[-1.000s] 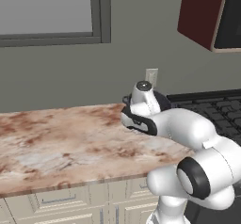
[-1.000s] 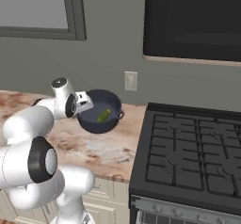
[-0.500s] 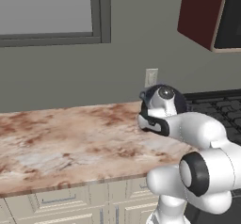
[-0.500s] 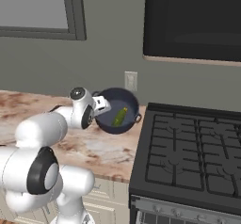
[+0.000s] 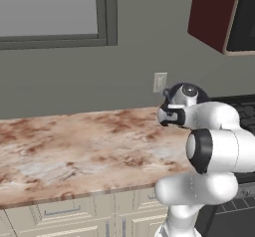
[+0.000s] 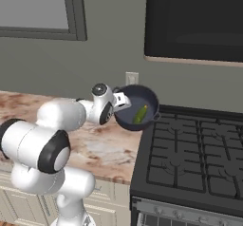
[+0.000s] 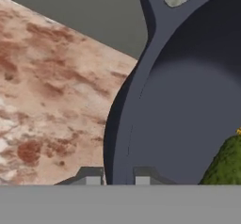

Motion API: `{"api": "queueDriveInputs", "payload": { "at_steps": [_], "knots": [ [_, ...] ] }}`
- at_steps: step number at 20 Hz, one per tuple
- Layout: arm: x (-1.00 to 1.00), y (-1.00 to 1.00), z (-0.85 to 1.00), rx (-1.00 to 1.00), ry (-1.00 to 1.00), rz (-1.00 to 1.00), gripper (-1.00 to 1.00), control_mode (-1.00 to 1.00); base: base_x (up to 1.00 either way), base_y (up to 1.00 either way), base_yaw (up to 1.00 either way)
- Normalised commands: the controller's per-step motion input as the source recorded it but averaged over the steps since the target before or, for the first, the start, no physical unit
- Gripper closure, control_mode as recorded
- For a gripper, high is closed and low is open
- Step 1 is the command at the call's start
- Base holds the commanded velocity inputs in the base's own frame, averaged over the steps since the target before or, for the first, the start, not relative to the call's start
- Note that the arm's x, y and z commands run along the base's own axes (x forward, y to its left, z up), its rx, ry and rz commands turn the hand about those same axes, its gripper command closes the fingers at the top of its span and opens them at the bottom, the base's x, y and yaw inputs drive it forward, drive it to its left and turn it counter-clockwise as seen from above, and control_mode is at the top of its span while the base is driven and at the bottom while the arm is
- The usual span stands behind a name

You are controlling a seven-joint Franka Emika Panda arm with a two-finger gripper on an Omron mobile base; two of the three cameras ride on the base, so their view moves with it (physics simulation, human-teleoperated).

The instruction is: Turn on the sink faucet. Then move the cucumber from the counter to the sink. Turn off the sink. Move the vegetable from the sink to the pot next to the stove. Finally move the pot to the rear left burner.

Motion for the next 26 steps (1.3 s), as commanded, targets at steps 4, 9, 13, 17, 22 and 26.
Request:
{"api": "queueDriveInputs", "payload": {
  "at_steps": [4,9,13,17,22,26],
  "knots": [
    [0.39,-0.56,0.08,0.00,0.00,-0.08,1.00,-1.00,0.00,0.00,0.00],
    [0.22,-0.62,0.00,0.00,0.00,-0.08,1.00,-1.00,0.00,0.00,0.00],
    [0.19,-0.63,0.00,0.00,0.01,-0.09,1.00,-1.00,0.00,0.00,0.00],
    [0.17,-0.62,0.00,0.00,0.02,-0.08,1.00,-1.00,0.00,0.00,0.00],
    [0.21,-0.47,0.00,0.00,0.03,-0.07,1.00,-1.00,0.00,0.00,0.00],
    [0.30,-0.32,0.00,0.00,0.10,0.00,1.00,-1.00,0.00,0.00,0.00]
  ]
}}
